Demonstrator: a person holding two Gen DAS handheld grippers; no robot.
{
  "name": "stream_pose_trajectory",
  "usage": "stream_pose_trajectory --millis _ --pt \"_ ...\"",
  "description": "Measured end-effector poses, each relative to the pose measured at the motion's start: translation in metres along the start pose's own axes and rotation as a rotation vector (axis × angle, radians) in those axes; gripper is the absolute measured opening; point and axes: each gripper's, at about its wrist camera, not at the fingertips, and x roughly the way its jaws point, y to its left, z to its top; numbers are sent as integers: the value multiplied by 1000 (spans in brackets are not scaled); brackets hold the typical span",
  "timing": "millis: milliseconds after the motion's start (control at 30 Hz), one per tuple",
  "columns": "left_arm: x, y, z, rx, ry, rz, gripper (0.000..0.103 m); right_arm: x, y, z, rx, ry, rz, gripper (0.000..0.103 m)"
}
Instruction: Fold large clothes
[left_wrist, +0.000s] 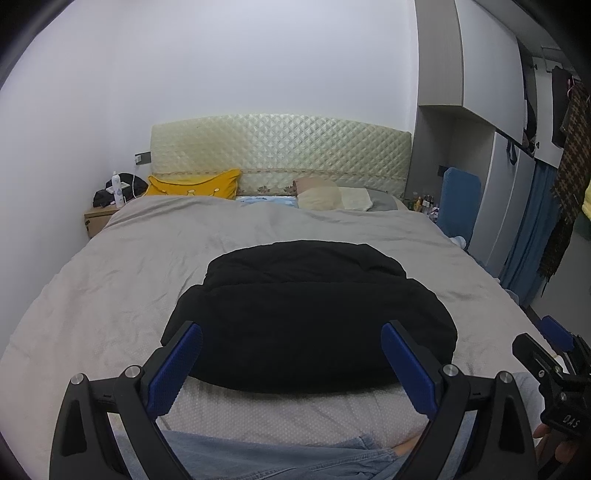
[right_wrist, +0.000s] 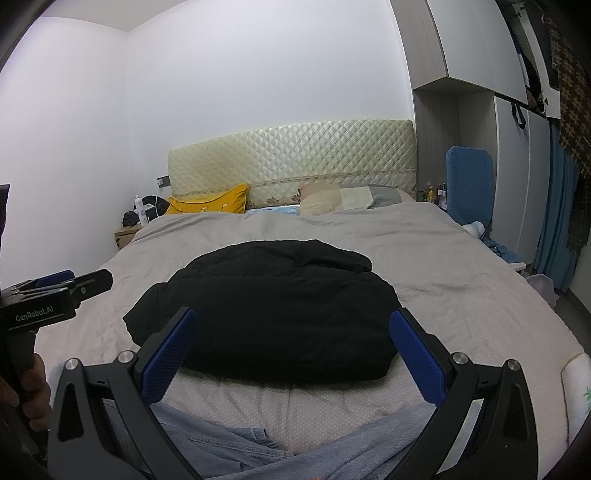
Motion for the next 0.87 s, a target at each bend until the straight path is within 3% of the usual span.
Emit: stream_pose_trajectory --millis 867 --pt "0 -5 3 13 -5 12 98 0 3 0 1 6 7 103"
